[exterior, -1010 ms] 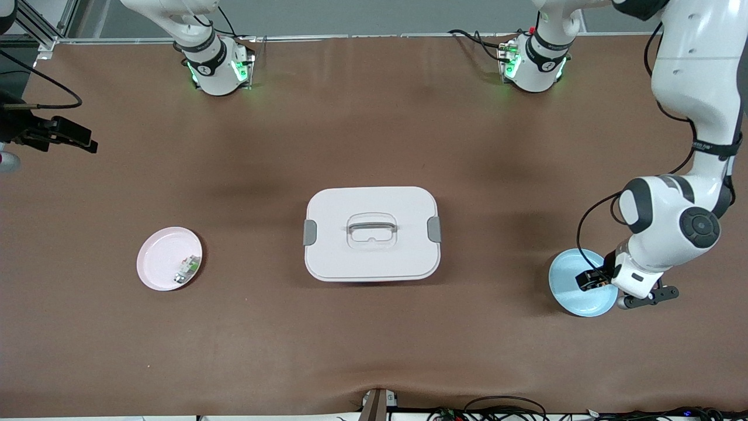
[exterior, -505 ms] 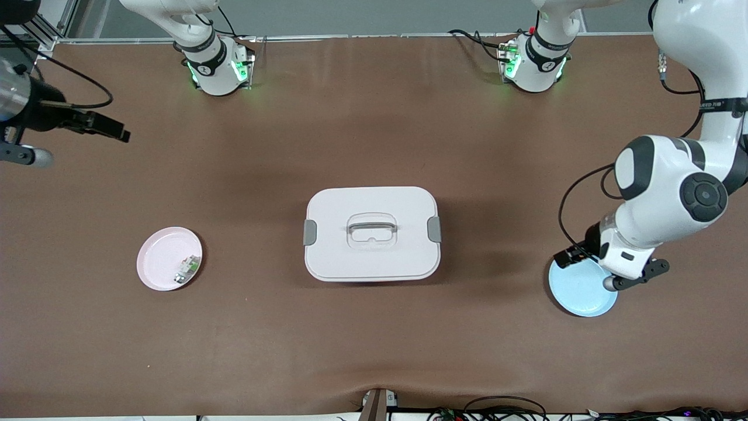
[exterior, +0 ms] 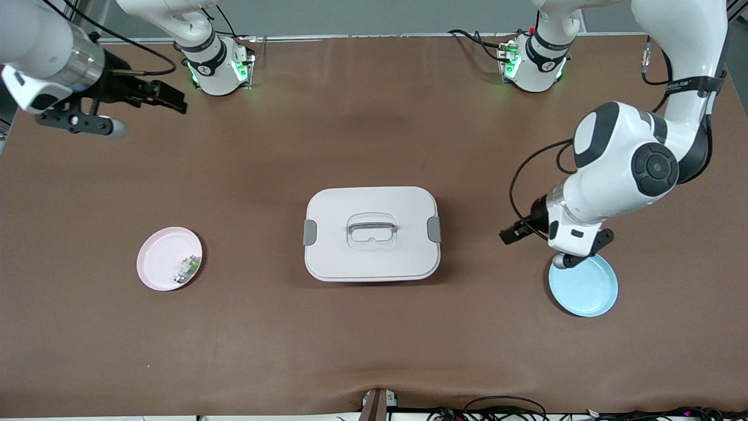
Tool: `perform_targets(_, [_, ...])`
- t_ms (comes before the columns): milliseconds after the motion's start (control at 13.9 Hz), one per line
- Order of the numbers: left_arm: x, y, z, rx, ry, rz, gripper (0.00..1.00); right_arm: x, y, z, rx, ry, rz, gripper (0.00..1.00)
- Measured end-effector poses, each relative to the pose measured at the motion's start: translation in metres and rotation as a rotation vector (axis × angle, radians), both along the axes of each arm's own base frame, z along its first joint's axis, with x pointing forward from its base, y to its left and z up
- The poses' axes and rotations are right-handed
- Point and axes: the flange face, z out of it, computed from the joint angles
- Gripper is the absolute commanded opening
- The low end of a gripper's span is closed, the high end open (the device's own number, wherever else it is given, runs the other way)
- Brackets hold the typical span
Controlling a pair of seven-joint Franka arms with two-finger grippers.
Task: Transfer orange switch to right arm and place
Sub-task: 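Lift the switch with the left gripper while the right gripper reaches over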
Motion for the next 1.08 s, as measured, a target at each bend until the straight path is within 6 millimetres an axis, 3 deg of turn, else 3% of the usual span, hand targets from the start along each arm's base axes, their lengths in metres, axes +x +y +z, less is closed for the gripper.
perform_targets(216, [-0.010,-0.034,0.025,-0.098,0.068,0.092,0.00,-0.009,0.041,0.003,0.006,-0.014,-0.017,1.00])
perform_targets(505, [-0.029,-0.078,0.039,-0.173,0.172,0.224,0.00,-0.022,0.096,0.007,0.076,-0.044,-0.071,1.00])
perform_targets(793, [-0.049,-0.119,0.047,-0.222,0.291,0.346,0.00,-0.029,0.115,0.004,0.206,-0.095,-0.149,1.00])
perform_targets(1082, [-0.066,-0.157,0.041,-0.194,0.415,0.503,0.00,-0.047,0.147,-0.003,0.298,-0.176,-0.233,1.00])
